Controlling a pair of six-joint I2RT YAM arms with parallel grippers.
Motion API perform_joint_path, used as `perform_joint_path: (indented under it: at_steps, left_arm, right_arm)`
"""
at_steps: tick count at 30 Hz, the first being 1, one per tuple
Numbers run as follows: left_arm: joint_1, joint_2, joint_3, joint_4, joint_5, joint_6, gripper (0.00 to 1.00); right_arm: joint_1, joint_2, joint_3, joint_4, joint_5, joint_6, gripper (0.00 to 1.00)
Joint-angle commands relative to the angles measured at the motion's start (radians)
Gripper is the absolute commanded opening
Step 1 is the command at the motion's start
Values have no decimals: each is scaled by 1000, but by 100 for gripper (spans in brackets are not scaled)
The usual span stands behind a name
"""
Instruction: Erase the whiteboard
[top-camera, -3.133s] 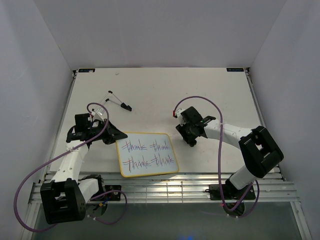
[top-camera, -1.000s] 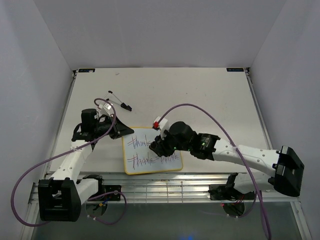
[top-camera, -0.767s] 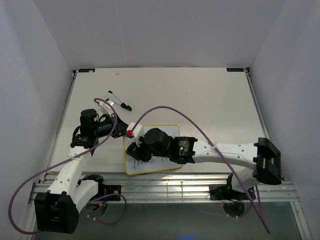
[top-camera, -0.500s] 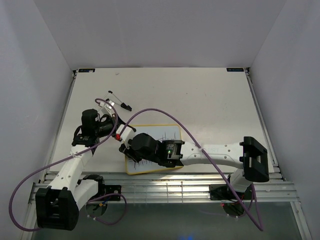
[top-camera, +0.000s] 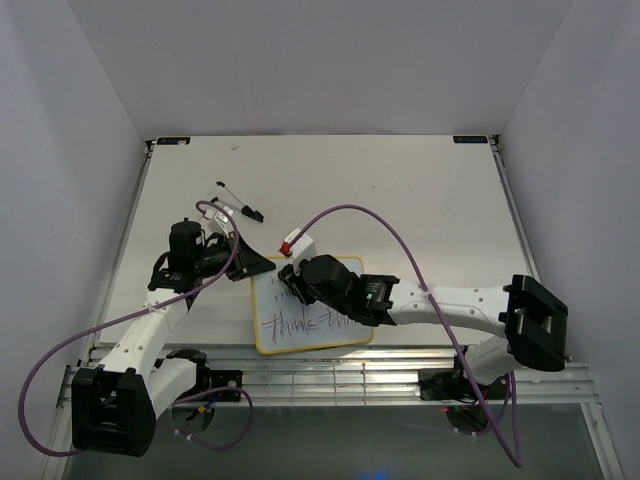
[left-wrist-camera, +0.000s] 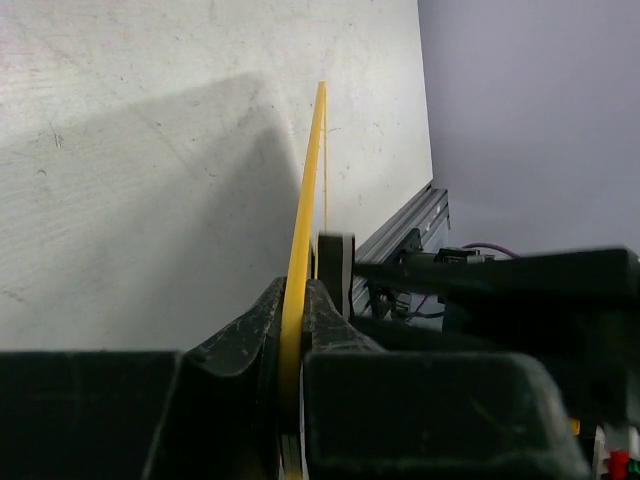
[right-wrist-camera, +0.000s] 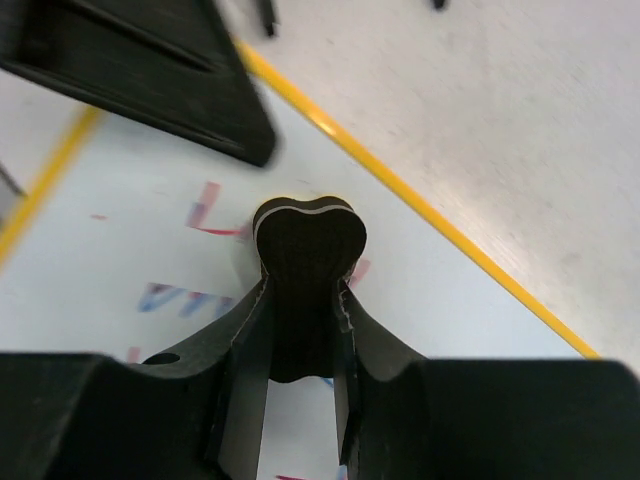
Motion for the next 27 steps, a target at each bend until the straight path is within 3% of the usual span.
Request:
perform_joint_path:
  at_steps: [1, 8, 17, 23, 27]
  left_arm:
    - [-24, -37, 15, -1, 51, 31, 0]
    - [-38, -54, 21, -1, 20, 17, 0]
    - [-68, -59, 35, 2, -28, 3, 0]
    - [-79, -71, 39, 1, -37, -2, 0]
    - [-78, -76, 36, -1, -54, -12, 0]
  right_arm:
    - [-83, -21, -126, -74, 73, 47, 25]
    - [-119, -89, -191, -64, -6, 69, 24]
    - [73, 52, 85, -41, -131, 40, 24]
    - [119, 172, 310, -232, -132, 24, 24]
    - [122, 188, 334, -278, -137, 38, 24]
